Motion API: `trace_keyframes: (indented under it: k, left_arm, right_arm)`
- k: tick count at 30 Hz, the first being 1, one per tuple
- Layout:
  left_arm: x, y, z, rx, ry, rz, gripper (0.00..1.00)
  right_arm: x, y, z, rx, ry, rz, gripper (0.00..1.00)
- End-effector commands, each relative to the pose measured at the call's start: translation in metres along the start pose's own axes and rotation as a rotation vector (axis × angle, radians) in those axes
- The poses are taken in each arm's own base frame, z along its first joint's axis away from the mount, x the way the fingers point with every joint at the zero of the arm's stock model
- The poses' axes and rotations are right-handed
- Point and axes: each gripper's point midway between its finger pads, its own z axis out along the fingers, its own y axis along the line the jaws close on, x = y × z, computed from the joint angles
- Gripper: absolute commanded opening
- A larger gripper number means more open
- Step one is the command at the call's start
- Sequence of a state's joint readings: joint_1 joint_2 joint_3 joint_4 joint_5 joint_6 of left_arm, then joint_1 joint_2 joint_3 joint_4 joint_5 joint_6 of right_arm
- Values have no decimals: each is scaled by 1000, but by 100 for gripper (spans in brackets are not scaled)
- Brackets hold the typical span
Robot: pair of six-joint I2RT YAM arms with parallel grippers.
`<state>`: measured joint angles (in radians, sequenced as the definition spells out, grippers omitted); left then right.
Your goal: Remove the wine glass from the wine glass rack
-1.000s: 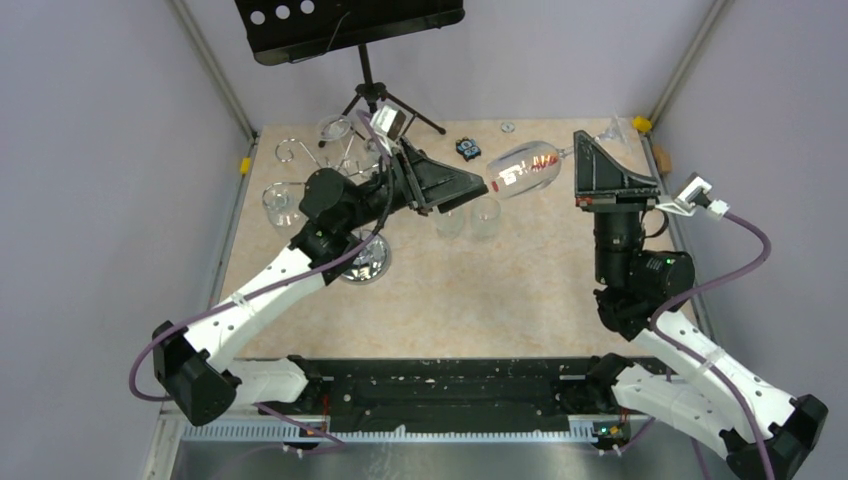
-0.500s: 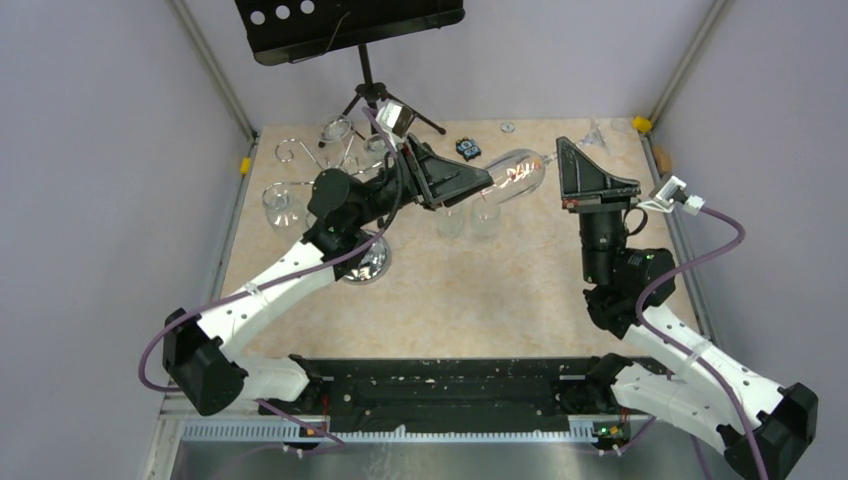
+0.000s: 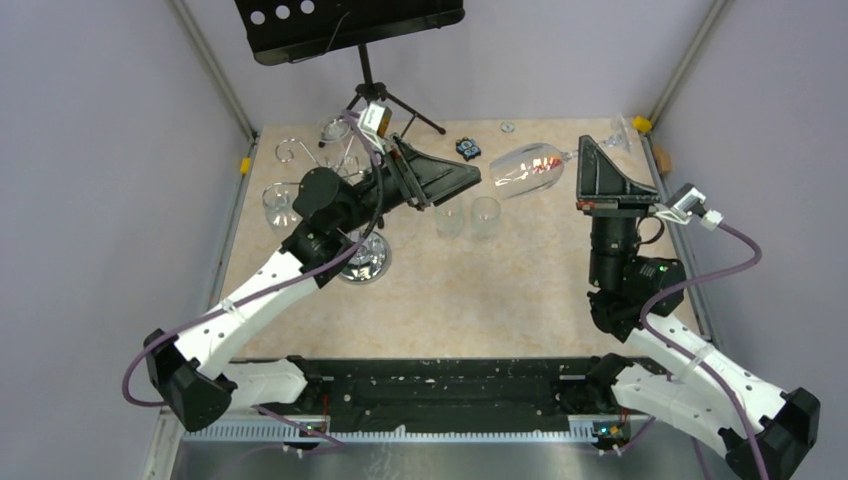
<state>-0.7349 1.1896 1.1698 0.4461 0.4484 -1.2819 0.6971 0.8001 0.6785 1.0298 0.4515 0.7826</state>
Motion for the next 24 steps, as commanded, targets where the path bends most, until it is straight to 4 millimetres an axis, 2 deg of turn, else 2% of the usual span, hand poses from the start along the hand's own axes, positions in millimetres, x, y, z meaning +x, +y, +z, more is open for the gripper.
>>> trace_keyframes:
  k: [1, 7, 14, 20, 22, 24]
  left_arm:
    - [1, -6, 9, 31, 31, 4, 64]
    - [7, -11, 17, 113, 83, -66, 57]
    - [4, -23, 16, 153, 72, -45, 46]
    - [2, -27, 18, 166, 73, -36, 28]
    - [2, -27, 19, 168, 74, -25, 15]
    - [1, -28, 22, 169, 79, 16, 8]
  right_arm:
    - [-32, 32, 3, -102, -109, 88, 0]
    - [-15, 22, 5, -90, -72, 100, 0]
    - [-3, 7, 0, -57, -41, 118, 0]
    - [5, -2, -3, -35, -22, 120, 0]
    - [6, -4, -4, -30, -16, 120, 0]
    - [7, -5, -6, -34, -11, 112, 0]
